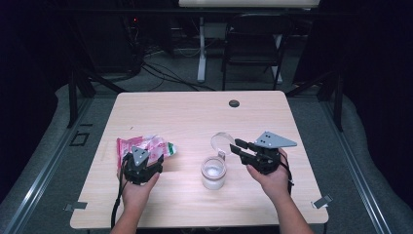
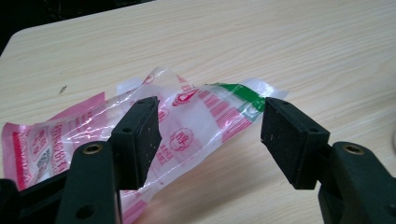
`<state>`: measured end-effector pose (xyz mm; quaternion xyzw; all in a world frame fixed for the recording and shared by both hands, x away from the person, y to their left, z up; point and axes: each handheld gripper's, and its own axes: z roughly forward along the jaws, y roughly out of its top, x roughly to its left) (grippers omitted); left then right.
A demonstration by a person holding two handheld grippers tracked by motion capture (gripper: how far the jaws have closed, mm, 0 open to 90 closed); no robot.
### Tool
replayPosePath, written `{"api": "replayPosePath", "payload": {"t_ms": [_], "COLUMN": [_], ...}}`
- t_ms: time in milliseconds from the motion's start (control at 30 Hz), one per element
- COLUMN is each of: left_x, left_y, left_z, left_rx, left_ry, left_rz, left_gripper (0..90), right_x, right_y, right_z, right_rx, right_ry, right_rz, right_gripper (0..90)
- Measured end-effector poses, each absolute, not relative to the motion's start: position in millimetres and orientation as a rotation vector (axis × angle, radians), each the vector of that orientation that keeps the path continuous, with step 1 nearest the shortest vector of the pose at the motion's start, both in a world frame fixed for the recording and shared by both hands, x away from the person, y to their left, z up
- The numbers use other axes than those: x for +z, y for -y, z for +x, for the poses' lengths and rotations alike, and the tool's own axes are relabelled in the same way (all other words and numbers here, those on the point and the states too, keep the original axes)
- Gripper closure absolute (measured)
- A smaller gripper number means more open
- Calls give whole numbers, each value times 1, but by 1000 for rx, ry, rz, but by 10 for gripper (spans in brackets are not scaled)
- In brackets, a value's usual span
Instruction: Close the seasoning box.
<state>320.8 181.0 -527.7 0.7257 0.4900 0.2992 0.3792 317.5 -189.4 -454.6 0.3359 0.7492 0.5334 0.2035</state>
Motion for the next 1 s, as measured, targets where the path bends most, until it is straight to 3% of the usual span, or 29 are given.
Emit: {"api": "replayPosePath", "payload": {"t_ms": [800,1000], "left_x": [-528,-528], "left_y": [-173,-174], "left_z": [316,315], "left_rx": [753,759], "left_ry": [-1206,-1208], "left_rz": [1876,1885], "left_gripper": [382,382], "right_x": [-473,-477], "right_y": [191,191], "right_z": [334,338], "right_rx": [1439,1449], "right_ry": [-2156,-2167], "right_rz": [1028,1051], "right_gripper": [652,710]}}
